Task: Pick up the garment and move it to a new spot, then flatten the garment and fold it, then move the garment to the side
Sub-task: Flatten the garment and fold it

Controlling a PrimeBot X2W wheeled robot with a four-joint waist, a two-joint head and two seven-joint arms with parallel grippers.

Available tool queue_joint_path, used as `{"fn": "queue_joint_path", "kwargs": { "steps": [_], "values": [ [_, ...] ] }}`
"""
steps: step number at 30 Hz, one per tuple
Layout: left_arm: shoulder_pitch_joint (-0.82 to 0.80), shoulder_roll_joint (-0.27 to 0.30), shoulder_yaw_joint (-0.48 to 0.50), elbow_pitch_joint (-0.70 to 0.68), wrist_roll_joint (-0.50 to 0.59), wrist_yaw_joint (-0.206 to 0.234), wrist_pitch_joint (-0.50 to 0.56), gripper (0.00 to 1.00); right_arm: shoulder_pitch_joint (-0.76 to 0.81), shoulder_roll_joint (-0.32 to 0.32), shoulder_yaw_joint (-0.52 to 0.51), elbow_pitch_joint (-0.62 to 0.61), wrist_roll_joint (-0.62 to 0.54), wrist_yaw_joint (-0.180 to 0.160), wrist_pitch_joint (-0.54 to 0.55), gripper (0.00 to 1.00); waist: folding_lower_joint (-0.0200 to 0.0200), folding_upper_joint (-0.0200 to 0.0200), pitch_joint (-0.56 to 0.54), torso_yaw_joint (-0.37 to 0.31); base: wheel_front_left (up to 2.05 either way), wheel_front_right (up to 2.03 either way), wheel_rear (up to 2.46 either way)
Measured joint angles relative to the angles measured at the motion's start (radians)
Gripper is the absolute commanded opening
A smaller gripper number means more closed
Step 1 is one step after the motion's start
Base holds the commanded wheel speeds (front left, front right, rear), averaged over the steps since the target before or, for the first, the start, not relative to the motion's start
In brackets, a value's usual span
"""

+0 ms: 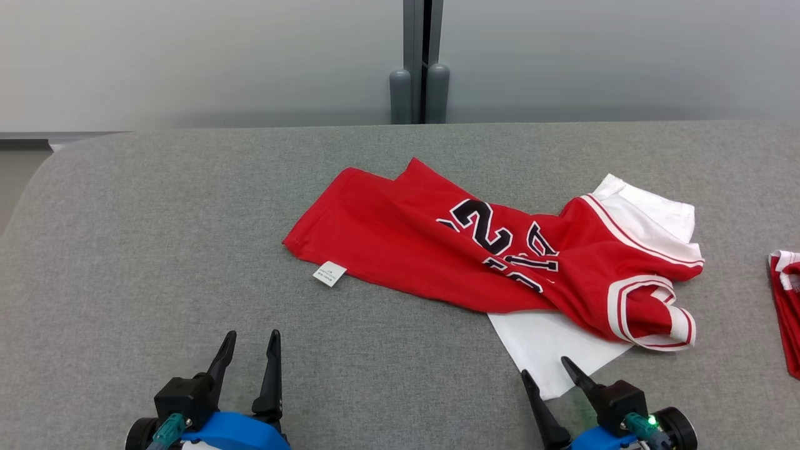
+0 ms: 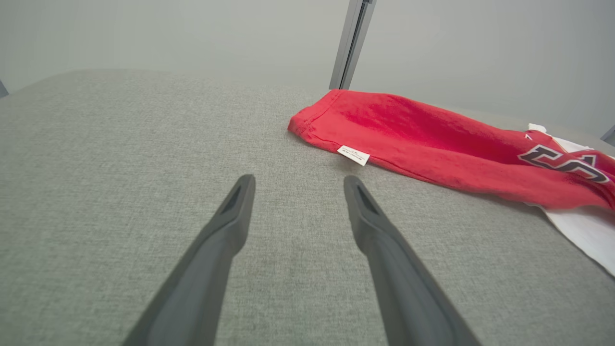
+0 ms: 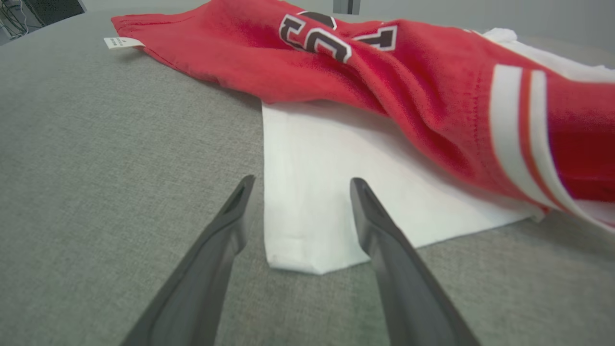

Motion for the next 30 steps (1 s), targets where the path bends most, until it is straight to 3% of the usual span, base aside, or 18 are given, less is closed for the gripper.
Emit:
{"fn": "queue_joint_path", "kwargs": {
  "steps": [11, 30],
  "values": [
    [0.000, -0.004, 0.026, 0.000, 0.025, 0.000, 0.000, 1.00, 0.001, 0.000, -0.002, 0.000, 0.004, 0.000, 0.000, 1.00, 0.0000, 0.0000, -0.016, -0.022, 0.00, 0.00, 0.00],
    [0.054, -0.030, 0.153, 0.025, 0.125, 0.027, 0.000, 1.00, 0.043, 0.000, -0.185, -0.128, 0.119, 0.000, 0.000, 1.00, -0.0001, 0.0000, -0.136, -0.049, 0.00, 0.00, 0.00]
  ]
}}
